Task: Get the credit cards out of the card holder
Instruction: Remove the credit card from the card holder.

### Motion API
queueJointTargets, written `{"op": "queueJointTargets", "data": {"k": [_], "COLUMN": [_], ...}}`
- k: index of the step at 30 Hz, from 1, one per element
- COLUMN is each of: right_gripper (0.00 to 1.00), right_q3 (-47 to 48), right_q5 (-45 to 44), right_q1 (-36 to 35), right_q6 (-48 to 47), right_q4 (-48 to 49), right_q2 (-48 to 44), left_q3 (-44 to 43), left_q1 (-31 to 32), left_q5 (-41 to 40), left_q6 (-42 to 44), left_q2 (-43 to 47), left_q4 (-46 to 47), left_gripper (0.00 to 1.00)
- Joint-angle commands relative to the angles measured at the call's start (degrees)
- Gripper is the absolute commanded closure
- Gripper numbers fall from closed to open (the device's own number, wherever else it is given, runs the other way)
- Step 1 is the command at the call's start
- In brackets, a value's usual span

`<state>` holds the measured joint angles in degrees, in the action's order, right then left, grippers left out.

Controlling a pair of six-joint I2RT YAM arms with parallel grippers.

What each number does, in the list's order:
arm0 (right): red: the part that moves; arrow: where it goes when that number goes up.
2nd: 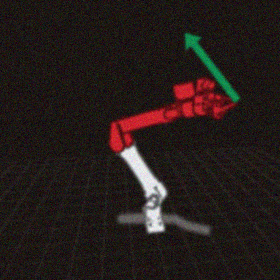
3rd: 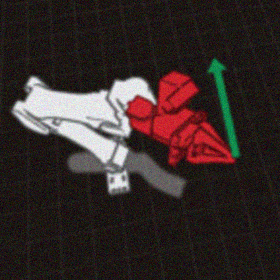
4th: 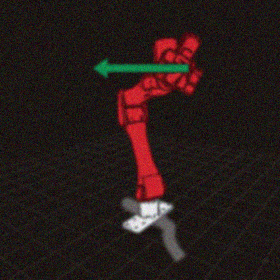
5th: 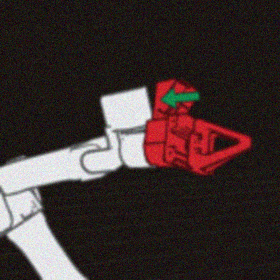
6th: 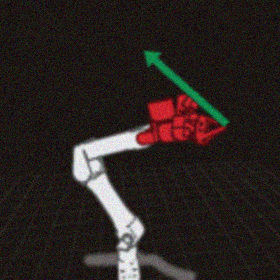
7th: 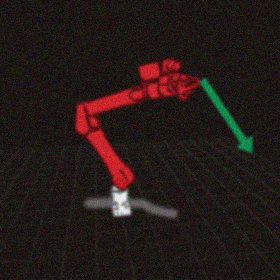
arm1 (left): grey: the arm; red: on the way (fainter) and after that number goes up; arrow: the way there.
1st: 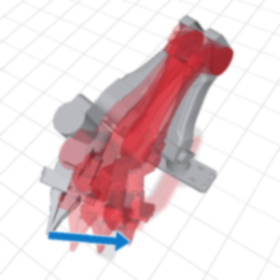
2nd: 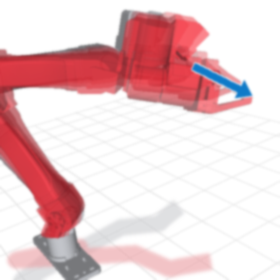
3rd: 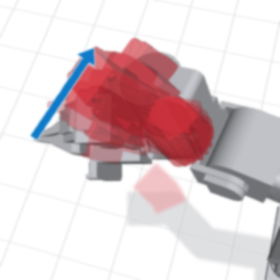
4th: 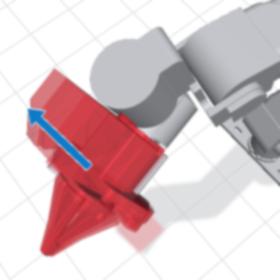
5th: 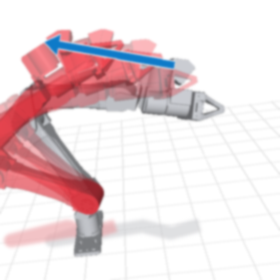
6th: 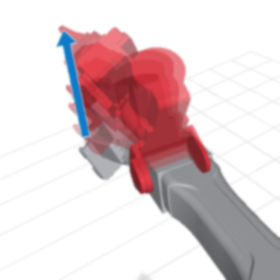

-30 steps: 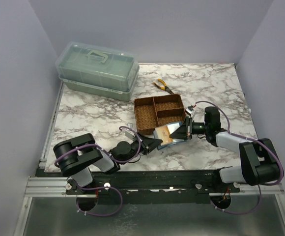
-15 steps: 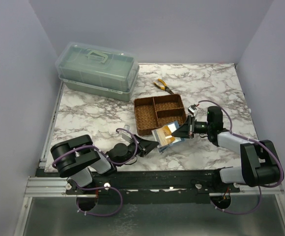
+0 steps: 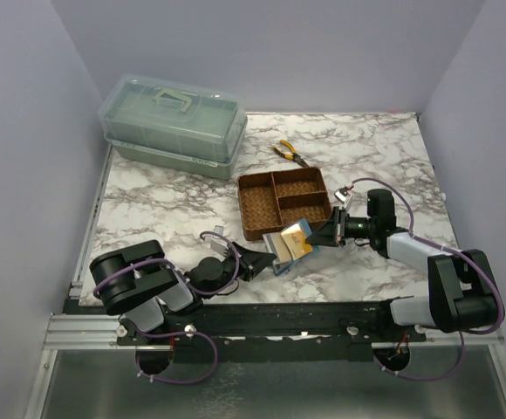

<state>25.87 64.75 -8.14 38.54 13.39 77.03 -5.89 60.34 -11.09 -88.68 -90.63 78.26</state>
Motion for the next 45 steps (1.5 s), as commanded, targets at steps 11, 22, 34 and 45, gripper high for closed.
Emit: {"op": "queueJointTargets", "data": {"k": [11, 22, 34, 45], "right_gripper": [1.00, 1.00, 1.00, 1.00], "right_q3": [1.1, 0.9, 0.5, 0.4], "right_q5": [0.1, 0.6, 1.0, 1.4], "right_q1": [0.4, 0.5, 1.0, 1.1], "right_q6": [-1.0, -0.8, -0.7, -0.7], "right_q4": [-0.4, 0.5, 1.2, 1.9], "right_q2": [-1.7, -1.9, -1.8, -1.7], "left_q3": [0.4, -1.9, -1.8, -4.5], "left_q1": [-0.4, -0.4, -0.4, -0.3], "left_q5": [0.1, 3.8, 2.8, -0.5], "left_q6": [-2.7, -4.1, -5.8, -1.0], "left_q2": [-4.6, -10.7, -7.1, 10.8], "left_q4": [4.0, 6.3, -1.4, -30.1], "left_gripper": [1.00, 0.98, 0.65, 0.64]}}
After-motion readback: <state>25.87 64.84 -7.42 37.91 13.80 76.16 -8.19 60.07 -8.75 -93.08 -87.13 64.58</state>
